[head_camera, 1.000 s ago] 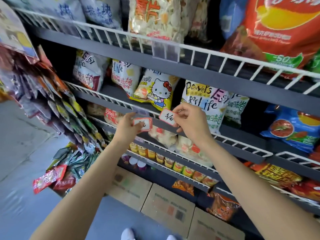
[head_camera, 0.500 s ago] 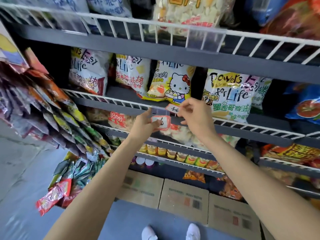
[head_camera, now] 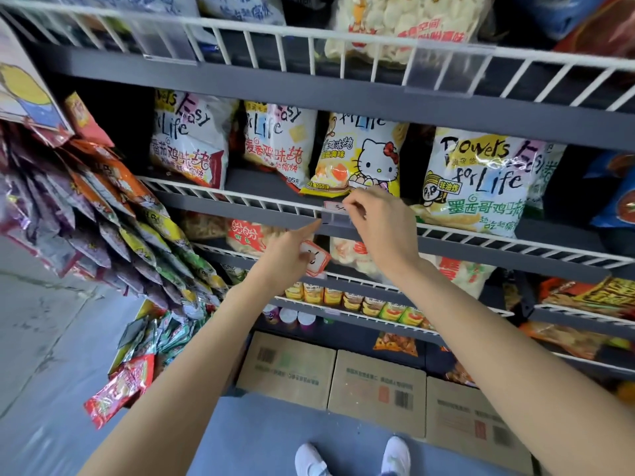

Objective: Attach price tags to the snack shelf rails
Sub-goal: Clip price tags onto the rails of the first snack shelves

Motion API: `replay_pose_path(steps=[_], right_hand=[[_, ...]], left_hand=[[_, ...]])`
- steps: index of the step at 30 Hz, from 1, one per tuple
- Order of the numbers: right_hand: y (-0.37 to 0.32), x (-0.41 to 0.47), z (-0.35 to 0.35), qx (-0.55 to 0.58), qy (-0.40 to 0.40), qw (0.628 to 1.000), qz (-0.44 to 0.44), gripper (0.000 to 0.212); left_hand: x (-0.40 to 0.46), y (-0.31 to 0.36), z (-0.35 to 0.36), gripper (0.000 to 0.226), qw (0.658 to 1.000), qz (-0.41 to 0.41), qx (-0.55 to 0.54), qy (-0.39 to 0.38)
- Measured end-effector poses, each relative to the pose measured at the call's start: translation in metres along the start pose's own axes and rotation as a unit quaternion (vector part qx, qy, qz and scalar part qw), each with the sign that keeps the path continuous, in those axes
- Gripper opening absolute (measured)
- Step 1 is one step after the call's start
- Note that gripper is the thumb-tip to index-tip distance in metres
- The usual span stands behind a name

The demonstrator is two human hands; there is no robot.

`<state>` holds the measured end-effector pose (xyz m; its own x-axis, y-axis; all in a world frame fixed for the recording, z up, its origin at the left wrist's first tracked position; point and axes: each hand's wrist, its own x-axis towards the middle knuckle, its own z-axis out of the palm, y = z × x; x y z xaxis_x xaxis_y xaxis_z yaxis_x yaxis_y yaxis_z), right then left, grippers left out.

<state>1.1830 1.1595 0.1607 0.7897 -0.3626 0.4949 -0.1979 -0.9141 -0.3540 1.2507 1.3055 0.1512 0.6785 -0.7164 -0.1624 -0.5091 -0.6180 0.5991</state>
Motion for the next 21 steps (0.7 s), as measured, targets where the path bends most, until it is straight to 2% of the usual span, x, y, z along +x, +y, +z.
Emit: replay_pose_path(steps=[5,10,17,21], right_hand=[[0.000,-0.003,0.007,-0.052,-0.002,0.998,-0.042,0.002],[0.004,-0.007,0.016,-0.127,-0.056,0.989,-0.052,0.021],[0.002,-0.016,0.012,-0.193,-0.053,0.974,-0.102,0.041],[0.001,-0.018,0.009,-0.203,-0.080,0.968,-0.124,0.043]], left_hand=[[0.004,-0.003,0.000,0.061,1.000,-0.003,0.020,0.004],[0.007,-0.006,0.001,0.061,0.999,0.005,0.035,-0.004],[0.009,-0.007,0.000,0.062,0.999,0.013,0.034,-0.004],[0.010,-0.008,0.000,0.061,0.999,0.013,0.045,-0.005]])
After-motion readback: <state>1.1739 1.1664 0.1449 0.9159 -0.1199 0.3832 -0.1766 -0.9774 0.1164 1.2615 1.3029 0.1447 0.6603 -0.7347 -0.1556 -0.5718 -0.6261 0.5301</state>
